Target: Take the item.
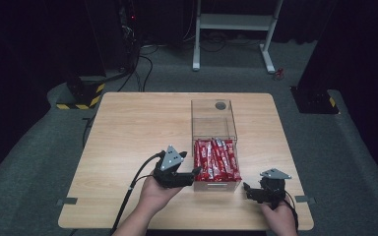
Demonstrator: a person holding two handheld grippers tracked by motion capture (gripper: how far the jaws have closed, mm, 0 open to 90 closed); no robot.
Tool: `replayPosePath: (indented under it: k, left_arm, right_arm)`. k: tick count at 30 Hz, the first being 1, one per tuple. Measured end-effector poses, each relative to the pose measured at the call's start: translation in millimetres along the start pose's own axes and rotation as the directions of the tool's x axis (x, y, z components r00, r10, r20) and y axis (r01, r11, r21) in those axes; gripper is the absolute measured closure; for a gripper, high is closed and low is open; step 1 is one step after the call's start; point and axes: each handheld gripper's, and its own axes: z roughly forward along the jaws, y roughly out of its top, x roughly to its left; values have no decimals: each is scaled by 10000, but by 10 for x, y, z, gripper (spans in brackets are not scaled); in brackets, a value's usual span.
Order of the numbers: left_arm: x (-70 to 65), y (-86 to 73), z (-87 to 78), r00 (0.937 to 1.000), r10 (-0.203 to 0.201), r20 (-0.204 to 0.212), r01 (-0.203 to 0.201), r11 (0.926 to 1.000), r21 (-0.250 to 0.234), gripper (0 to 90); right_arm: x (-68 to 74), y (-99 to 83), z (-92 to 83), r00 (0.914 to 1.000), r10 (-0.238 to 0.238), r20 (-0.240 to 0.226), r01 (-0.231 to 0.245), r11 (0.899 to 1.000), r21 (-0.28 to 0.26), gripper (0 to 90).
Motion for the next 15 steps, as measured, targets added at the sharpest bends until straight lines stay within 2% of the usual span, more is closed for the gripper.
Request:
replayPosePath:
  k: [15]
  left_arm:
    - [-122,38,187,9996,45,285,-50,9999,164,352]
  right_arm:
    - [0,0,0,10000,1,0,-1,10000,1,80]
